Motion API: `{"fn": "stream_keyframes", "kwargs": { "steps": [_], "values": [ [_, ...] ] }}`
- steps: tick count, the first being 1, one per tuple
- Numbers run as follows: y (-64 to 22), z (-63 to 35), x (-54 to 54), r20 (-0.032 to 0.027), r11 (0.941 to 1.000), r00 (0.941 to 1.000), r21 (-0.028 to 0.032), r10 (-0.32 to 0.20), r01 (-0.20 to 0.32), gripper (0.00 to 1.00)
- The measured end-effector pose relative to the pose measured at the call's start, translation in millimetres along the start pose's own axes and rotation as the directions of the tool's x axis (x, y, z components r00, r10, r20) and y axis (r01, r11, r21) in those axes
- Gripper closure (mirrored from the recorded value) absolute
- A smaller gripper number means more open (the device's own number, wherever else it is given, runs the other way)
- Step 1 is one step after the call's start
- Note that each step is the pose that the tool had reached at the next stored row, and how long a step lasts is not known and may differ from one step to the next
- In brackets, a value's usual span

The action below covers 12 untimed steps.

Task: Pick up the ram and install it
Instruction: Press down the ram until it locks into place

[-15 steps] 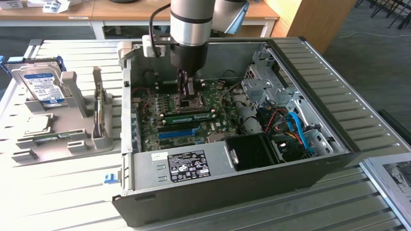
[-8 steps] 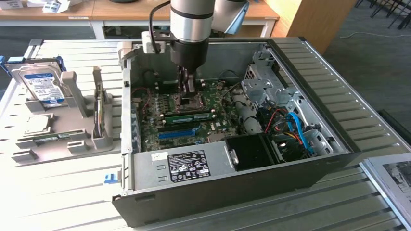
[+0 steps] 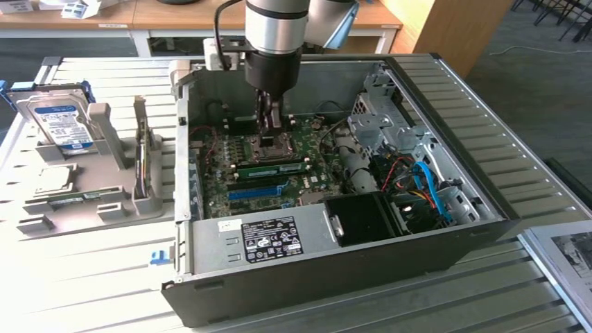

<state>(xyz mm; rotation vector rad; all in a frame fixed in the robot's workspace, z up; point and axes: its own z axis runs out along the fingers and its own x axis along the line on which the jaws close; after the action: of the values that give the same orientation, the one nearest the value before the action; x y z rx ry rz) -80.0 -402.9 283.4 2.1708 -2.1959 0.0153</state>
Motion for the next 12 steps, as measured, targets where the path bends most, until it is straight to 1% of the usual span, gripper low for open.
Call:
{"fn": "stream_keyframes", "kwargs": {
  "steps": [12],
  "values": [
    [0.4, -13.3, 0.6, 0.0000, 1.0000, 1.0000, 0.0000, 0.000, 0.000, 0.90]
  ]
}}
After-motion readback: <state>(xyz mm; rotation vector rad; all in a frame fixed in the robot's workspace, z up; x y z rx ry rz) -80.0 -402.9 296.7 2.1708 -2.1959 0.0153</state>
